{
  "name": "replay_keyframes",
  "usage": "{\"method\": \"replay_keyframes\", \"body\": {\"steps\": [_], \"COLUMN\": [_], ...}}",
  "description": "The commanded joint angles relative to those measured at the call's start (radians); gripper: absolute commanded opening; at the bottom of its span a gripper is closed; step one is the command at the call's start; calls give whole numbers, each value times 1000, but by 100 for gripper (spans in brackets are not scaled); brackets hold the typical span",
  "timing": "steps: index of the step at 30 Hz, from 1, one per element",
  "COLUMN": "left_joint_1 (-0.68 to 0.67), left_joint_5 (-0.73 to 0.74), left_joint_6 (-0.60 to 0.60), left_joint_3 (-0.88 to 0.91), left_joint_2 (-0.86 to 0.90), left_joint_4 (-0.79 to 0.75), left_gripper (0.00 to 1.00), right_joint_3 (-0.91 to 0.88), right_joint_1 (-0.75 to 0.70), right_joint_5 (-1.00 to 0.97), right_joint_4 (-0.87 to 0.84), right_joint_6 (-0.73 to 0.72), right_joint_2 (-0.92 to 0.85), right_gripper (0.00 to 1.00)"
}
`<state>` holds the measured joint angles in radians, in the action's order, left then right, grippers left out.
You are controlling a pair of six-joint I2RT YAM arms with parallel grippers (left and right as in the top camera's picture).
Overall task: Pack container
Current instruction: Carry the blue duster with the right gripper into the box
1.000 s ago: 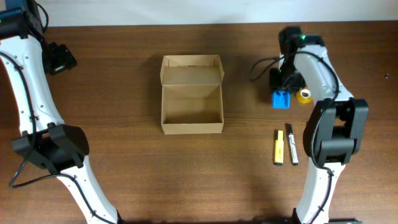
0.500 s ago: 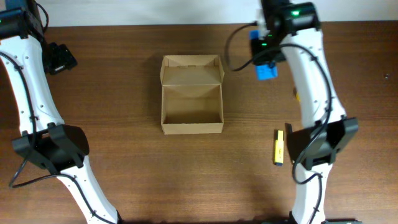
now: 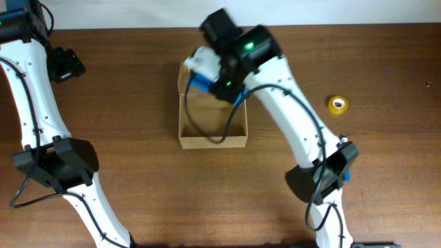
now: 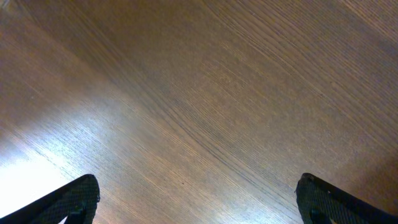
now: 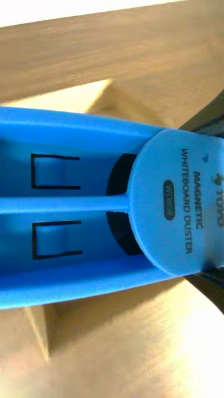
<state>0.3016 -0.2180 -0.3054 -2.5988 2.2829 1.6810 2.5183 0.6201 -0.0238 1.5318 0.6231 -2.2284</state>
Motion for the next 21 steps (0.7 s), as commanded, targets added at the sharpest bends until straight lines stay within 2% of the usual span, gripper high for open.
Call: {"method": "replay_keyframes", "body": {"steps": [1,9,21], "left_joint_1": [5,5,5], "left_joint_5": [-7,-7,-7], "left_joint_6": [15,15,15], "left_joint_3": [7,7,7], "left_joint_2": [-24,-24,-24], "left_joint_4": [0,0,-1], "left_gripper": [100,100,100], "right_joint_3": [17,-56,-402], "right_joint_1": [48,53,46], "right_joint_5": [19,25,47], "right_joint_4": [-2,-4,-151], "right_joint_6": [205,211,211], "right_joint_2": [15,-8,-10], "right_gripper": [4,4,4]}}
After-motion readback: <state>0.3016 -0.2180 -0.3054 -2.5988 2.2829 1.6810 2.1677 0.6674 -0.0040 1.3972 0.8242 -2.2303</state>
